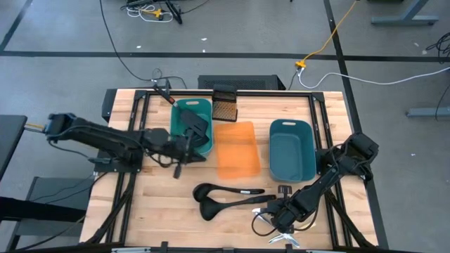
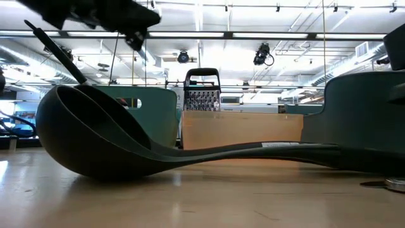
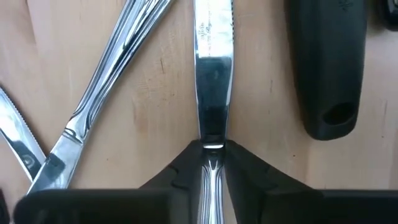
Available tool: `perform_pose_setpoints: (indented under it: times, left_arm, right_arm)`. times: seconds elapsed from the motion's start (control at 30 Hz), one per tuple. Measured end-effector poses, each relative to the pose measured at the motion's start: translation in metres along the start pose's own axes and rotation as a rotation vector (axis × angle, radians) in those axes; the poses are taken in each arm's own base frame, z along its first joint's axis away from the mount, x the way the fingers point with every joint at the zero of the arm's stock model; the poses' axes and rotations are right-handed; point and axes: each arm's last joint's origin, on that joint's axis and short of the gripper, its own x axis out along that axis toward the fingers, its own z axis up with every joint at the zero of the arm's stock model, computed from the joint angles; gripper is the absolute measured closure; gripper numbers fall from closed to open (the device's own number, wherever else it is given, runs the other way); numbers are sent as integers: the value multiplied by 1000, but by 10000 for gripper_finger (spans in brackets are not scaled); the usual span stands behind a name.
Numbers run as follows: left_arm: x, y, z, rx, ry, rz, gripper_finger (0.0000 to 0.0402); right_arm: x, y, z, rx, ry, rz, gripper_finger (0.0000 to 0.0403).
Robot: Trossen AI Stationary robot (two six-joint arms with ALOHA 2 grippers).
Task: Pick & Place Kitchen Items
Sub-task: Adjust the top silver table knife, then put the bottom silver table knife into the blue bin
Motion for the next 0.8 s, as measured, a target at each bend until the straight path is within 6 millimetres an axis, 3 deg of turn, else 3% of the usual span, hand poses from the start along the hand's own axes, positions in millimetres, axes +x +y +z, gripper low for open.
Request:
perform_pose_setpoints:
  times: [0.2, 0.33, 0.47, 0.8]
  left_arm:
    - [45, -15, 5, 7, 69, -60, 394]
    - [81, -32, -4, 18, 146, -121, 394]
    - [117, -52, -19, 55, 221, -192, 394]
    - [208, -96, -28, 136, 357, -375, 394]
  right_arm:
    - [-22, -4, 4, 43, -97, 16, 292]
    - [-31, -1, 2, 63, -104, 67, 276]
    - [-36, 6, 2, 50, -144, 118, 269]
    - [-46, 31, 14, 65, -296, 375, 268]
